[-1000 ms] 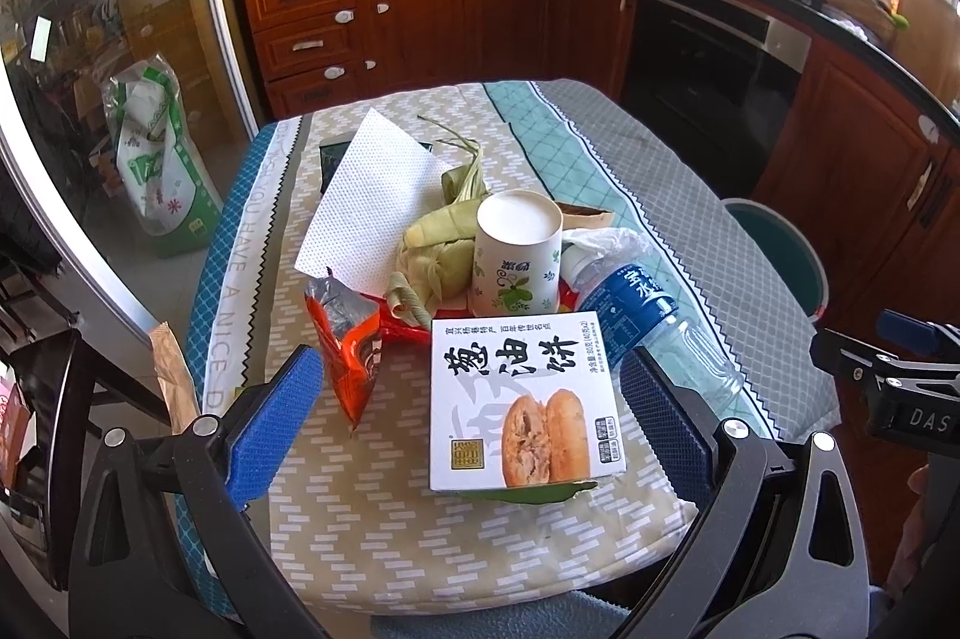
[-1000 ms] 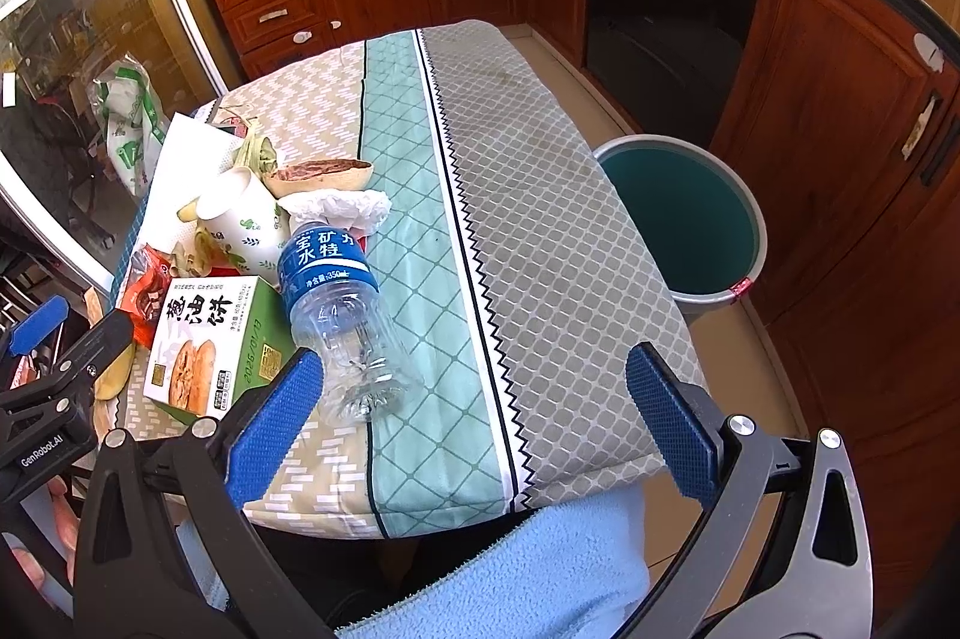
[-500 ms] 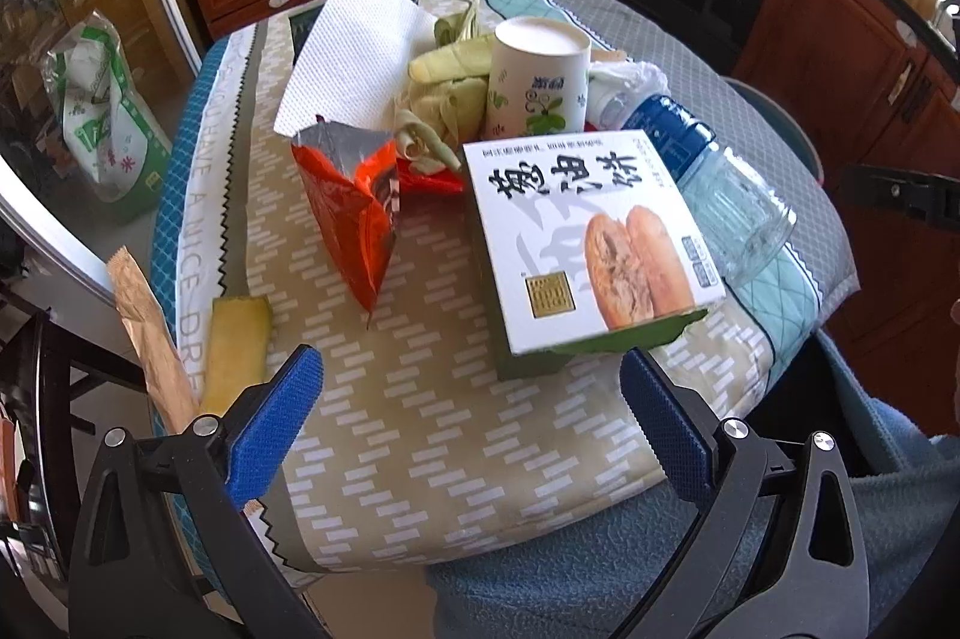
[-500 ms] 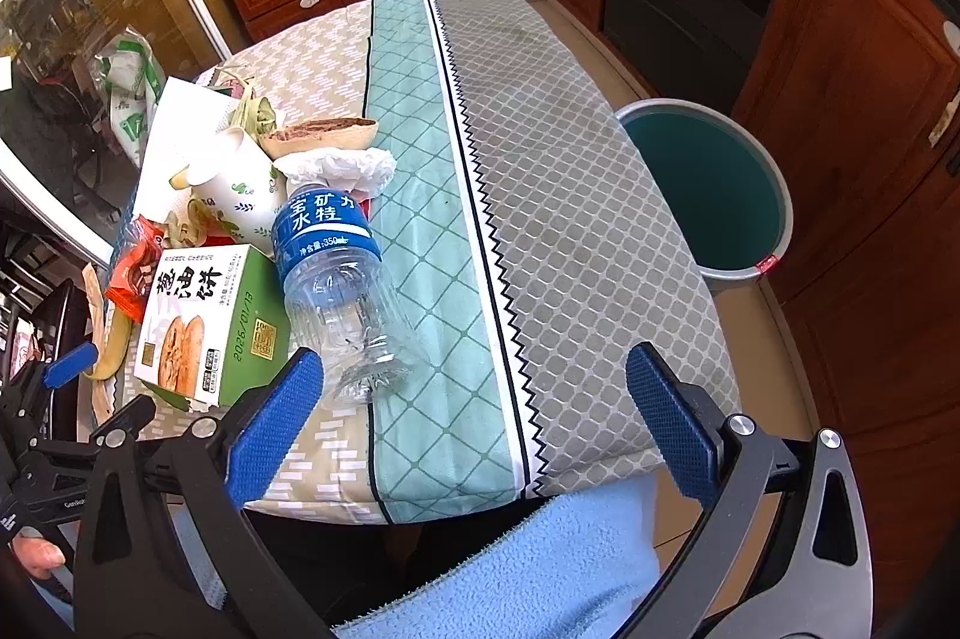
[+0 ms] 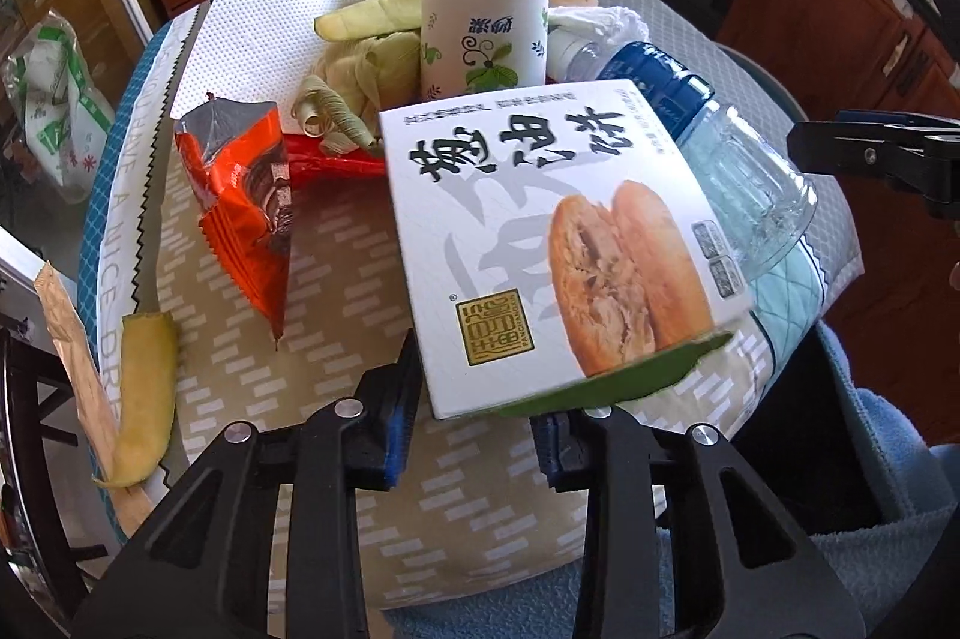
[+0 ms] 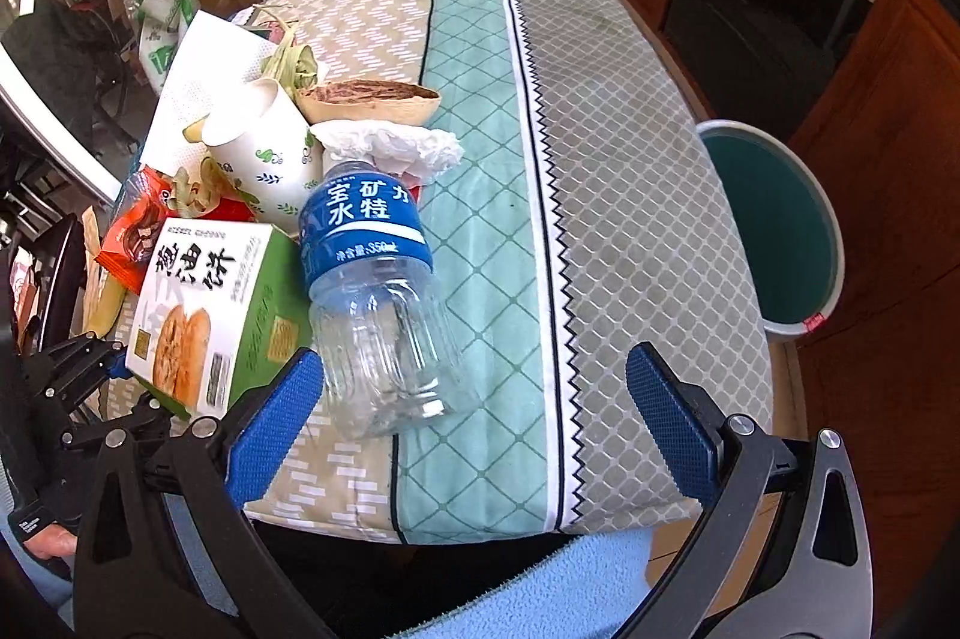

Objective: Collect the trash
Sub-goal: 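Grasp the white bread box with the left tool while the right tool grasps the water bottle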

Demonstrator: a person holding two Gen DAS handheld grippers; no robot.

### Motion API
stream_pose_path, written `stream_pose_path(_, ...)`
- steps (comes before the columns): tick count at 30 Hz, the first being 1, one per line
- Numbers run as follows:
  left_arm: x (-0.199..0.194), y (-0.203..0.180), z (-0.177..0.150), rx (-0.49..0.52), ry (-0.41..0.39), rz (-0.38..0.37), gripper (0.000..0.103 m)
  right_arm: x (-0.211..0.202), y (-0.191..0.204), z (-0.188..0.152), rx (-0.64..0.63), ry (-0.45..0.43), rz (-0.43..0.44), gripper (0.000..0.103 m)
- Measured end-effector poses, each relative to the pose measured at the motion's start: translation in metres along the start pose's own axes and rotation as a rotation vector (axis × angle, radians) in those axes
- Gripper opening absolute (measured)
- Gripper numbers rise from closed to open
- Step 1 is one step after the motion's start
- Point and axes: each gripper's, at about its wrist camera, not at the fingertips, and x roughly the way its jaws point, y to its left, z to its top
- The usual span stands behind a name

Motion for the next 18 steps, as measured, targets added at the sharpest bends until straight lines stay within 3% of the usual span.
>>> stream_pose_path(5,-0.004,0.009,0.0,-0.02,-0.006,-0.026,0.026,0.024,0.011,0.018,-0.033,0.044,0.084,0.097)
stream_pose_path(11,0.003,0.015,0.001,-0.033,0.025,-0.018,0.027,0.056,0.019,0.031,-0.056,0.103,0.111,0.096)
stream_pose_path(12,0.005,0.015,0.002,-0.036,0.022,-0.01,0.027,0.059,0.017,0.031,-0.042,0.112,0.133,0.092)
stream_pose_path(14,0.004,0.014,-0.006,-0.043,0.015,-0.007,0.027,0.062,0.011,0.03,-0.007,0.131,0.211,0.071)
stream_pose_path(15,0.003,0.014,-0.007,-0.052,0.015,-0.013,0.027,0.059,0.009,0.028,0.003,0.128,0.218,0.066)
stream_pose_path(18,-0.004,0.013,-0.007,-0.052,0.009,0.004,0.026,0.044,0.004,0.018,-0.001,0.106,0.23,0.066)
